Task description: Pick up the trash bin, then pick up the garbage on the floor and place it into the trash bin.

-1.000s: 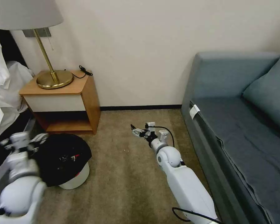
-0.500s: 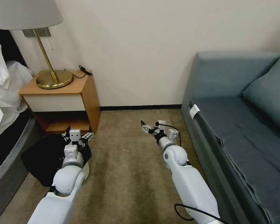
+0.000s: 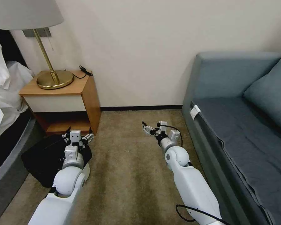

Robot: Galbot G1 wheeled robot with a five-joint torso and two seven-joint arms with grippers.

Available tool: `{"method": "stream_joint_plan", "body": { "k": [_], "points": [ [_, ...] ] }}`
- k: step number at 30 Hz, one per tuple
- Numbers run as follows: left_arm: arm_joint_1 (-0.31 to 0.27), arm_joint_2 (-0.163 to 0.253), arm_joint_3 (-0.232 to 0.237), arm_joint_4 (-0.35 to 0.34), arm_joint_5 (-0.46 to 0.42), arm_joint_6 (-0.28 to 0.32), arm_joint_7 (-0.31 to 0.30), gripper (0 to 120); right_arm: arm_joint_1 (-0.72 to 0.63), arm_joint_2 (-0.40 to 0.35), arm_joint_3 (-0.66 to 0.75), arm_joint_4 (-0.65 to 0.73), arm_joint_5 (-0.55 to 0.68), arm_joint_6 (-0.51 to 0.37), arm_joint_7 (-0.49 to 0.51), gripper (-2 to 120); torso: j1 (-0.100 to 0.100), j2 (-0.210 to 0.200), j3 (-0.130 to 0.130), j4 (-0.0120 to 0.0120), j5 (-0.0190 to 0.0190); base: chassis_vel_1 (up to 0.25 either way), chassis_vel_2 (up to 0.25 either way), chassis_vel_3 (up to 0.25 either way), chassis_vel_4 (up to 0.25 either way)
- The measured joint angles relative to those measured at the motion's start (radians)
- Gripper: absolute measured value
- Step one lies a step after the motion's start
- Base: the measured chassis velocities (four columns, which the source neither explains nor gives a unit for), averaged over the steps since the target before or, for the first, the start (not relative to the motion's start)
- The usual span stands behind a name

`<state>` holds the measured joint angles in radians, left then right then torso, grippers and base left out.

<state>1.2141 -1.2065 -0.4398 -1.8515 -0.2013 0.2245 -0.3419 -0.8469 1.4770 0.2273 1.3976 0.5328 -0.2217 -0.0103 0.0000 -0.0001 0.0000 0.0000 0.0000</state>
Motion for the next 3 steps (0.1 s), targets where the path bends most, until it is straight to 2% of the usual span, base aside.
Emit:
{"method": "stream_joint_plan", "body": {
  "k": [3],
  "points": [
    [0.000,0.000,-0.001,0.000,0.000,0.000,0.000,100,0.000,0.000,0.000,0.000,0.000,0.000,0.000,100,0.000,0.000,0.000,0.0000,0.0000,0.000,0.000,0.000,0.000]
  ]
}}
